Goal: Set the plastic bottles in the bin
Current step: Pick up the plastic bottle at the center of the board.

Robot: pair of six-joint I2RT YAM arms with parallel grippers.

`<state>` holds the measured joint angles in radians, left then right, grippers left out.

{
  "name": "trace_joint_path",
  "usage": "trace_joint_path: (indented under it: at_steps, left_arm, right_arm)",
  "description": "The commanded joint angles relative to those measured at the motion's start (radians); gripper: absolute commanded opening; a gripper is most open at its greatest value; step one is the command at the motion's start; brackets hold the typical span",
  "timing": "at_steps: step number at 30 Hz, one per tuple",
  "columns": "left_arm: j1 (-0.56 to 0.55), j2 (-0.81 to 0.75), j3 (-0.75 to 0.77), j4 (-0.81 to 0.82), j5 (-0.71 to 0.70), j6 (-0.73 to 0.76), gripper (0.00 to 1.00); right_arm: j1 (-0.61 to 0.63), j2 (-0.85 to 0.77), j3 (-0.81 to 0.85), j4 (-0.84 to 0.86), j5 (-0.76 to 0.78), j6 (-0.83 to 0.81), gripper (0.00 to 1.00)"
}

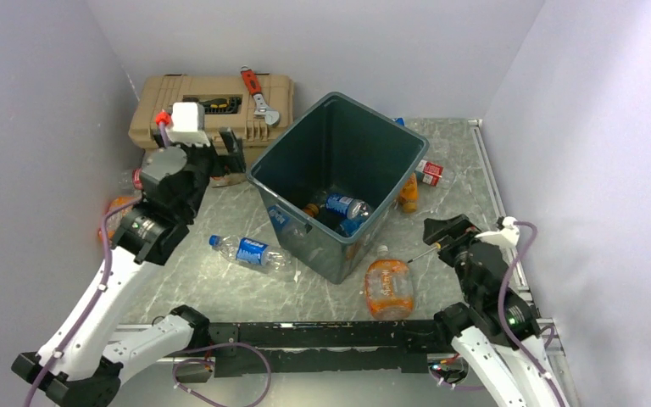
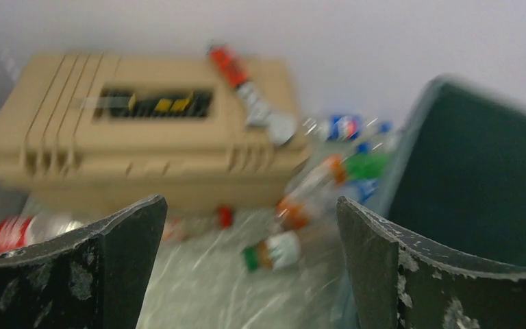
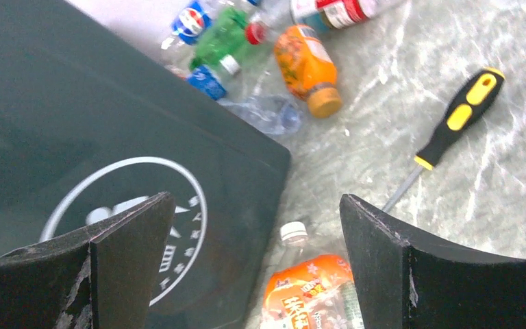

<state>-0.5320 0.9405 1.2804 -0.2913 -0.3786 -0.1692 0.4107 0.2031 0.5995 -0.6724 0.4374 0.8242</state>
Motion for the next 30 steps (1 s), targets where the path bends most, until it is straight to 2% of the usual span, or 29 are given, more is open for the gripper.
trace_joint_path:
  at_steps: [1, 5, 7, 10, 15, 19, 25, 30]
  left_arm:
    - [0.042, -0.097, -0.15, 0.002, -0.163, -0.031, 0.99]
    - [0.043, -0.205, -0.314, 0.113, -0.204, -0.024, 1.0]
    - [0.044, -0.258, -0.37, 0.148, -0.159, -0.029, 0.99]
    - [0.043, -0.273, -0.377, 0.108, -0.085, -0.036, 0.99]
    - [0.043, -0.275, -0.389, 0.088, -0.103, -0.058, 0.98]
    - [0.041, -0.274, -0.406, 0.098, -0.037, -0.089, 0.97]
    - [0.035, -0.242, -0.394, 0.079, -0.004, -0.103, 0.96]
    - [0.032, -0.246, -0.399, 0.086, -0.013, -0.094, 0.96]
  right_arm:
    - [0.005, 0.104, -0.04, 0.084, 0.074, 0.106, 0.95]
    - [-0.003, 0.201, -0.089, 0.205, 0.085, 0.13, 0.94]
    - [-0.021, 0.242, -0.112, 0.288, 0.07, 0.127, 0.94]
    - [-0.071, 0.294, -0.166, 0.408, 0.022, 0.145, 0.93]
    - [-0.354, 0.51, -0.236, 0.644, -0.237, 0.146, 0.94]
    - [-0.482, 0.683, -0.262, 0.845, -0.344, 0.106, 0.92]
    - [-0.504, 0.955, -0.207, 1.09, -0.432, 0.028, 0.88]
    - [-0.5, 1.1, -0.15, 1.171, -0.433, -0.017, 0.98]
